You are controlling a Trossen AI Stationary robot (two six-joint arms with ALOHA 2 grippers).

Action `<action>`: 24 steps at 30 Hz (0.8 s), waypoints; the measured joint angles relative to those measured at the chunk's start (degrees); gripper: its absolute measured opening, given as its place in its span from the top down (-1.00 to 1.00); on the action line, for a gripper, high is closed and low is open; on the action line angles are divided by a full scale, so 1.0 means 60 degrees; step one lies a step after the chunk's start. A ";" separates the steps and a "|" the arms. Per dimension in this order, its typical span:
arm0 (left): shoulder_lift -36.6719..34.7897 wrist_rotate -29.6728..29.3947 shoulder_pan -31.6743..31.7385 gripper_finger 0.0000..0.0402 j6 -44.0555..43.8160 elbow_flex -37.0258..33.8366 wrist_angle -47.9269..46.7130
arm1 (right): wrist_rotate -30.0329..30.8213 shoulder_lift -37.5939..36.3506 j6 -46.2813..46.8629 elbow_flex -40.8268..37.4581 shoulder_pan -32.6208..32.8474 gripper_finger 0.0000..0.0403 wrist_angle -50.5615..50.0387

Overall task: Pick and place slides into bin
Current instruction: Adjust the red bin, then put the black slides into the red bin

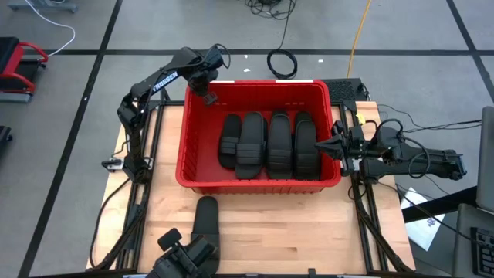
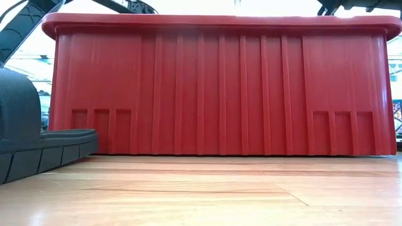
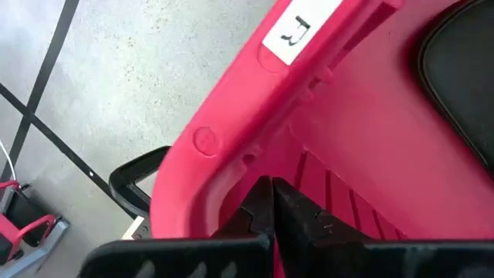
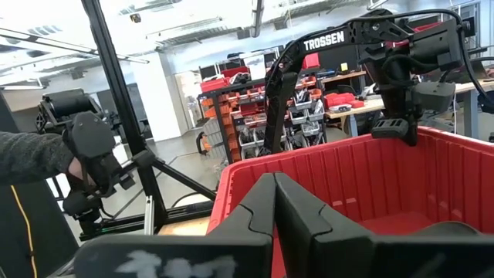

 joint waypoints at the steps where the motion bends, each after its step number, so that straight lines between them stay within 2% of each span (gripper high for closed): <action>1: 0.0000 -0.0019 0.0027 1.00 0.0021 0.0000 0.0017 | 0.0002 0.0000 0.0000 0.0002 0.0000 1.00 0.0000; 16: 0.0000 -0.0036 0.0331 1.00 0.0372 0.0000 0.0578 | 0.0007 0.0000 0.0061 -0.0001 0.0000 1.00 0.0000; 21: 0.0000 0.0243 0.0366 1.00 0.0244 0.0000 0.0542 | 0.0004 0.0004 0.0461 0.0001 0.0000 1.00 0.0000; 24: -0.0151 0.0729 0.0241 1.00 0.0298 -0.0014 0.0315 | 0.0004 0.0004 0.0424 0.0001 0.0000 1.00 0.0000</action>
